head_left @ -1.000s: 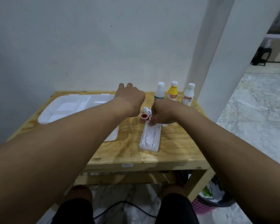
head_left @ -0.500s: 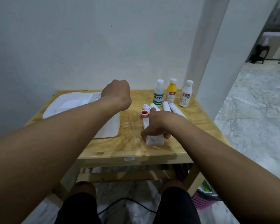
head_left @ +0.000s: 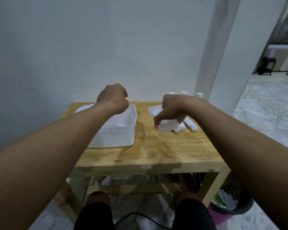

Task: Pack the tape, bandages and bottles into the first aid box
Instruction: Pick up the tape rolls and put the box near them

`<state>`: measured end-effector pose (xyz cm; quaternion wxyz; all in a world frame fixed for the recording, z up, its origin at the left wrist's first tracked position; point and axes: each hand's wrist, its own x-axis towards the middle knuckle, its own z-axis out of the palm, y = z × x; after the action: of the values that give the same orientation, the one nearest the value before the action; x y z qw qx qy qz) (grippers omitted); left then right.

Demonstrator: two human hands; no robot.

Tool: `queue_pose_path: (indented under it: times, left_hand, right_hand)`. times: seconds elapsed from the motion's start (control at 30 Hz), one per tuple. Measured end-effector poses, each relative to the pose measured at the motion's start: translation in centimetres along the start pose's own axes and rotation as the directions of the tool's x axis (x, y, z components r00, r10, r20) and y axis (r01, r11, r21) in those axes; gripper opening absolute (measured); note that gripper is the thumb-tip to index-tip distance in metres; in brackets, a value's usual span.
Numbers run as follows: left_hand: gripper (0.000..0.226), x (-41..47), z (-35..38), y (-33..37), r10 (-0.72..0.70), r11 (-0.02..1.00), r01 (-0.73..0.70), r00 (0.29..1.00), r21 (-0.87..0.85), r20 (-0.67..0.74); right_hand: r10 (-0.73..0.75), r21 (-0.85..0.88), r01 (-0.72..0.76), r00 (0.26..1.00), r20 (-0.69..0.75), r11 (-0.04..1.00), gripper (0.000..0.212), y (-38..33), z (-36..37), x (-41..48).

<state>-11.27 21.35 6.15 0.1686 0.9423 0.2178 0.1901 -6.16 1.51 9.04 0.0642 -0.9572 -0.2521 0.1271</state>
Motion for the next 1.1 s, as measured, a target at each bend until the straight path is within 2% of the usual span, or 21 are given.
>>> queue_pose_path:
  times: [0.17,0.3,0.37,0.57,0.67,0.73,0.83,1.0,1.1]
  left_hand:
    - [0.044,-1.3,-2.1,-5.2,-0.035,0.995,0.038,0.999,0.09,-0.035]
    - [0.051,-2.7,-2.7,-8.5,-0.094,0.979,0.082,0.994,0.188,0.056]
    - [0.05,-3.1,-2.9,-9.5,-0.114,0.978,0.099,0.991,0.184,0.074]
    - [0.045,-3.5,-2.9,-10.8,-0.156,0.985,0.154,0.987,0.077,0.028]
    - [0.026,-3.0,-2.8,-11.8,-0.168,0.985,0.168,0.986,0.048,0.002]
    - [0.038,-2.8,-2.5,-12.4,-0.194,0.981,0.194,0.981,0.025,0.014]
    - [0.043,-2.7,-2.4,-12.9,-0.204,0.979,0.204,0.979,0.018,0.021]
    - [0.041,-2.4,-2.3,-13.1,-0.218,0.976,0.218,0.976,-0.013,0.013]
    - [0.028,-2.3,-2.3,-13.2,-0.216,0.976,0.216,0.976,-0.007,0.014]
  right_hand:
    - [-0.07,0.033,0.071,0.996,-0.049,0.997,0.051,-3.0,-1.0,1.3]
    - [-0.131,0.065,0.138,0.987,-0.096,0.988,0.058,-5.5,-0.9,1.8]
    - [-0.154,0.085,0.162,0.983,-0.097,0.983,0.056,-6.7,-0.9,2.2]
    - [-0.17,0.158,0.166,0.985,0.011,0.973,0.056,-10.0,-1.0,3.7]
    - [-0.147,0.163,0.13,0.984,0.099,0.978,0.054,-11.3,-0.6,4.6]
    - [-0.113,0.12,0.093,0.979,0.172,0.988,0.053,-11.9,-0.3,5.1]
    - [-0.065,0.054,0.053,0.964,0.257,0.997,0.053,-12.6,0.5,5.6]
    - [-0.042,-0.016,0.049,0.957,0.286,0.999,0.051,-14.0,1.9,5.8]
    - [-0.02,-0.06,0.041,0.95,0.312,0.997,0.051,-14.5,3.0,6.3]
